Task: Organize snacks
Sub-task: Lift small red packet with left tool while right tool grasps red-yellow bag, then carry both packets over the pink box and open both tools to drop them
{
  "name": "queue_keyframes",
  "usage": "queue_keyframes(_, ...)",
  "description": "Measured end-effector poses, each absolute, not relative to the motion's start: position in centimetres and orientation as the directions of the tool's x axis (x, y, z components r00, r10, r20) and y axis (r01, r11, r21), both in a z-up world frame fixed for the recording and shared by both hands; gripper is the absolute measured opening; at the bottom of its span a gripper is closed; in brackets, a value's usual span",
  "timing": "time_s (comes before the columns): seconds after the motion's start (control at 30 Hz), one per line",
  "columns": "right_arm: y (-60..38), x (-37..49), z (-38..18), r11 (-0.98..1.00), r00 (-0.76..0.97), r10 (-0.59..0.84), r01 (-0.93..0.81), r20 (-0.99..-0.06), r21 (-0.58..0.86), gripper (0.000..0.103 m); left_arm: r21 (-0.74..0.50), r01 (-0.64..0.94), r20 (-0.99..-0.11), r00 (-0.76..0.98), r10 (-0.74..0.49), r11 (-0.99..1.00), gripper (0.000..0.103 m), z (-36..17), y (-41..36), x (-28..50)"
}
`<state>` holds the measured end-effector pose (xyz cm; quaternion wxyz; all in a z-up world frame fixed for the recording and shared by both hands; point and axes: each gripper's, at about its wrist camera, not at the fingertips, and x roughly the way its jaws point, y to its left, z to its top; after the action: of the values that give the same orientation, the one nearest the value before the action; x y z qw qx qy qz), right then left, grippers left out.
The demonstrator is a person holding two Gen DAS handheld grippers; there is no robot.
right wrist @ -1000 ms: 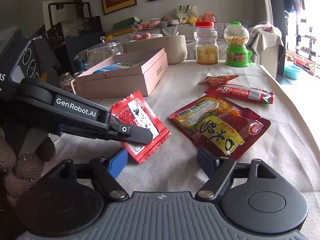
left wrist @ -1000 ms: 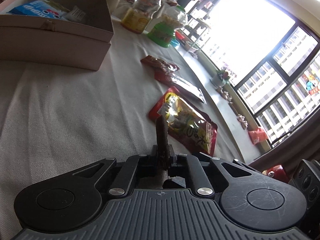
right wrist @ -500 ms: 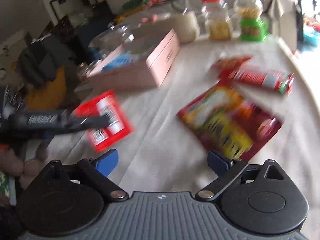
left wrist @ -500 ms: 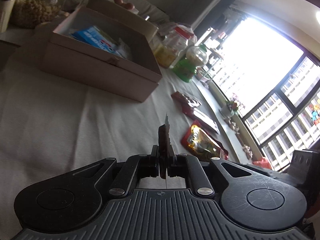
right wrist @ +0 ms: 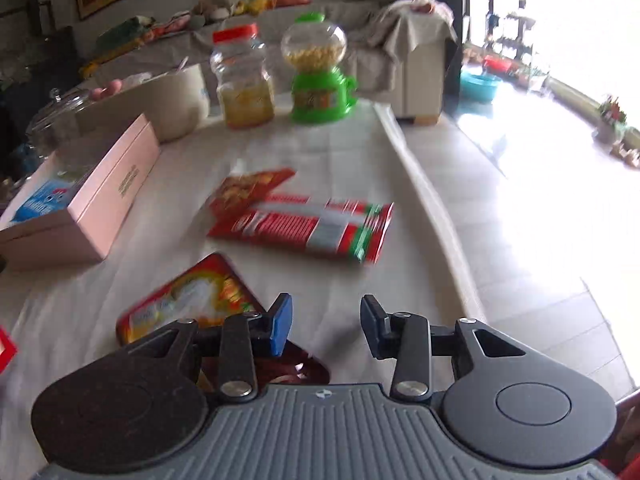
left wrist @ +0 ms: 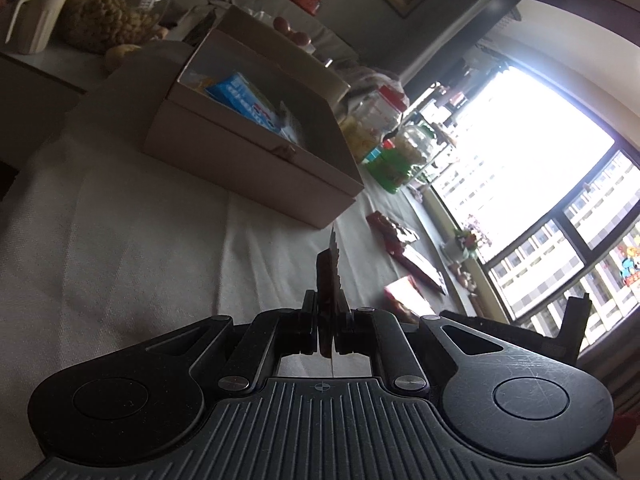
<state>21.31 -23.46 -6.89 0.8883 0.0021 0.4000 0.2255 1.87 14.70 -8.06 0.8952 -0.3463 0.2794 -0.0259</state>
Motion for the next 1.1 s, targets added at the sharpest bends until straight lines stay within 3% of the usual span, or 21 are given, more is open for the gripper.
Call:
queue_keyframes(0.13,-23.8,18.3,-5.7,0.858,0.567,0.478,-0.465,-0.671,0.218,0.042,-0.639,-0.14,-0.492,0.83,-0.261,0.757,0.011,-8.5,14.3,2.3)
queue_keyframes(0.17,-23.9,17.7,-5.1,0.857,0.581,0.483,-0.467,-0.655,0.218,0.052,-0.639,-0.139,-0.494,0.828,-0.265,0.756,0.011,-8.6,14.2,2.3)
queue_keyframes(0.2,-24.0,17.2,-4.5,0.857,0.597,0.488,-0.465,-0.636,0.221,0.07,-0.639,-0.138,-0.496,0.826,-0.268,0.756,0.011,-8.7,14.1,2.4)
queue_keyframes(0.27,-24.1,16.2,-3.5,0.85,0.62,0.51,-0.471,-0.596,0.236,0.085,-0.639,-0.136,-0.499,0.822,-0.273,0.757,0.011,-8.8,13.9,2.5)
queue_keyframes(0.4,-21.5,15.9,-3.9,0.801,0.554,0.571,-0.537,-0.606,0.264,0.087,-0.636,-0.13,-0.498,0.822,-0.276,0.761,0.011,-8.7,13.7,2.5)
queue_keyframes(0.53,-18.4,16.9,-6.5,0.818,0.493,0.537,-0.503,-0.685,0.279,0.087,-0.635,-0.129,-0.497,0.823,-0.275,0.761,0.011,-8.7,13.8,2.4)
queue_keyframes(0.67,-15.8,16.0,-7.1,0.82,0.515,0.486,-0.548,-0.706,0.165,0.095,-0.637,-0.139,-0.502,0.821,-0.271,0.758,0.011,-8.8,14.0,2.3)
queue_keyframes(0.8,-14.4,14.9,-7.7,0.801,0.565,0.432,-0.599,-0.703,0.012,0.097,-0.638,-0.141,-0.505,0.819,-0.273,0.757,0.011,-9.0,14.0,2.2)
queue_keyframes(1.0,-14.9,15.6,-7.5,0.779,0.535,0.462,-0.626,-0.708,0.036,0.097,-0.631,-0.138,-0.514,0.811,-0.279,0.763,0.011,-9.2,13.9,2.2)
queue_keyframes(1.1,-15.0,15.4,-7.1,0.766,0.516,0.471,-0.641,-0.716,0.042,0.087,-0.623,-0.136,-0.524,0.804,-0.282,0.771,0.011,-9.3,13.6,2.1)
